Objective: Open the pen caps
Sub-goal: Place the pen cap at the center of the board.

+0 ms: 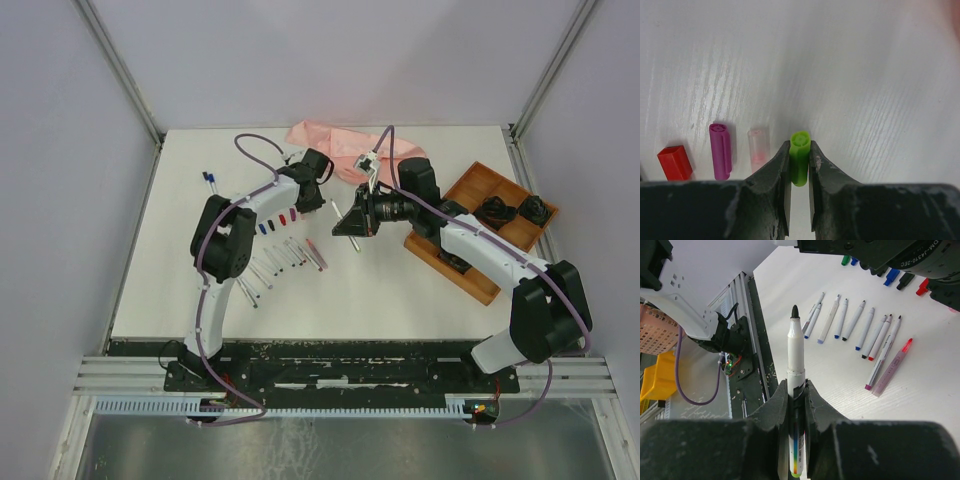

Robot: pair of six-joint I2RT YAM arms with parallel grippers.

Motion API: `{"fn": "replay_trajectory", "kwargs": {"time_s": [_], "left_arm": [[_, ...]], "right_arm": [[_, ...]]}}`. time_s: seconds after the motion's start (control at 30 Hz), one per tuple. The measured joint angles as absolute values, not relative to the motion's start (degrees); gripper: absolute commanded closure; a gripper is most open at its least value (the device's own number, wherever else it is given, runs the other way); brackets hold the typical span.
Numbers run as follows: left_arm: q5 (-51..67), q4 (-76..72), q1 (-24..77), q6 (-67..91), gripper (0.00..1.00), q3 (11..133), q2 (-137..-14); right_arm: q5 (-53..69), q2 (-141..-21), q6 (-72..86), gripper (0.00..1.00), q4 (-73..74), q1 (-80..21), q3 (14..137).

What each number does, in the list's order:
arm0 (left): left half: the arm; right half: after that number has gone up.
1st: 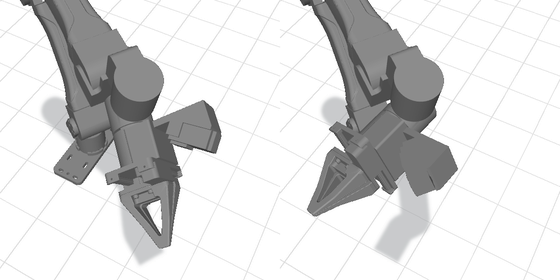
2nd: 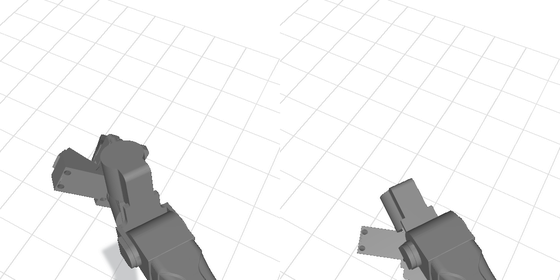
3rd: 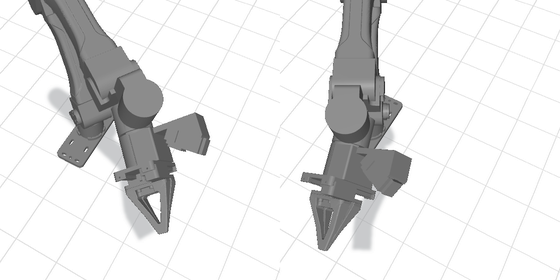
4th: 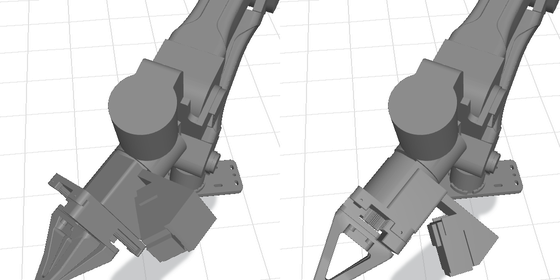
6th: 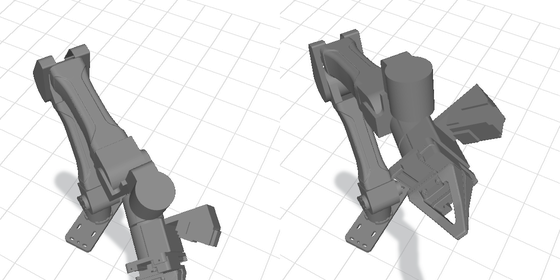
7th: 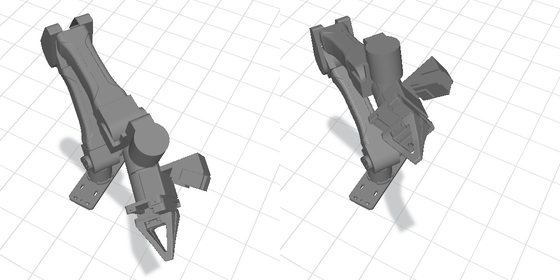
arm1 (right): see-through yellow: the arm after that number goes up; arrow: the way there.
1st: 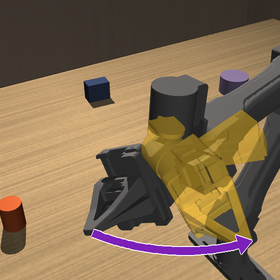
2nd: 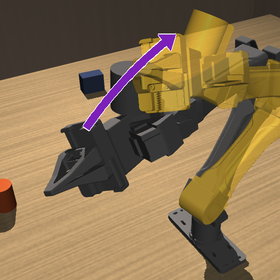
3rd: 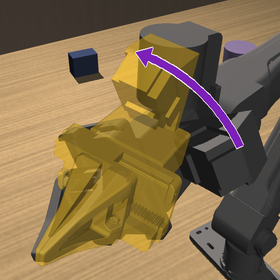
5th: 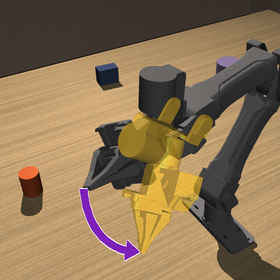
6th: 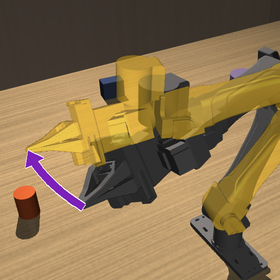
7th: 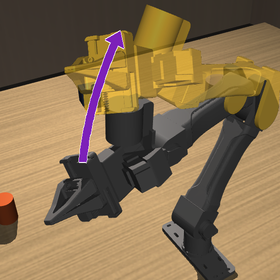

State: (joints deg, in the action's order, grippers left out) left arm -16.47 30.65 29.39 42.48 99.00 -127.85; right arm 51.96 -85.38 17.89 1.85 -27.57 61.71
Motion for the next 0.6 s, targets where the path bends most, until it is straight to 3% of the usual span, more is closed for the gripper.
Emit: {"fn": "replay_trajectory", "kwargs": {"time_s": [0.1,0.6], "left_arm": [[-16.6,31.4,29.4,41.9,0.75,99.2,-127.9],[-16.6,32.6,29.4,41.3,0.72,99.3,-127.9]], "right_arm": [[52.0,-85.4,17.9,1.0,1.8,-27.6,61.7],[52.0,-85.4,17.9,1.0,1.9,-27.6,61.7]]}}
